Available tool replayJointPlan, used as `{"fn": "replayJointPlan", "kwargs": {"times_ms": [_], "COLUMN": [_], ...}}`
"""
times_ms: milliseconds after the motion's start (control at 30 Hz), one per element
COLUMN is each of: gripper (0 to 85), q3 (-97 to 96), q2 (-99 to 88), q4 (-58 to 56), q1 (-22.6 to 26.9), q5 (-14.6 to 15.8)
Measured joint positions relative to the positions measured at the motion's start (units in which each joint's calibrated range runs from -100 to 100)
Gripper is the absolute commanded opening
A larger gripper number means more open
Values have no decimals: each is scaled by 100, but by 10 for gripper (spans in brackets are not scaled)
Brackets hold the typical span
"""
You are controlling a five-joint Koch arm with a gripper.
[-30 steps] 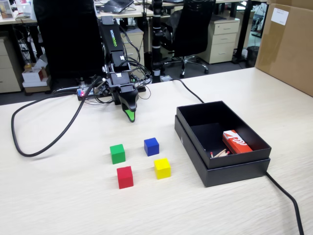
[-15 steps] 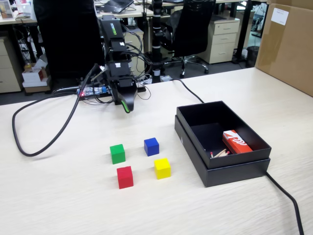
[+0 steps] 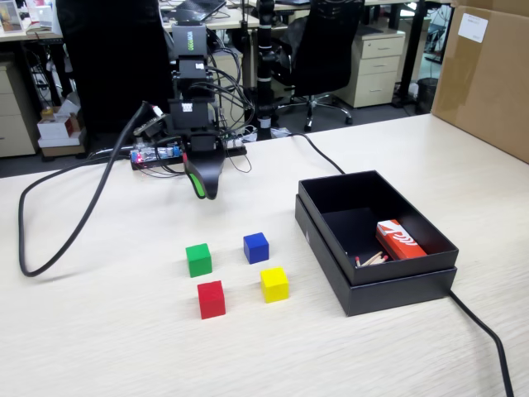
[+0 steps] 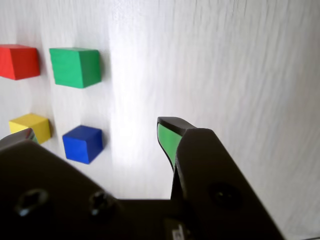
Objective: Put the green cube on top of the red cube
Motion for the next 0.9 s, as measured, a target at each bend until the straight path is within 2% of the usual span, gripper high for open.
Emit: {"fn": "replayJointPlan", "kwargs": {"times_ms": [300,800,900], "gripper": [472,471,447], "q3": [1625,2227,2246], "q2": [2589,4155,4324], "q4": [-8,0,0], "q1": [-234,-259,-249], "q5": [-176,-195,-195]}}
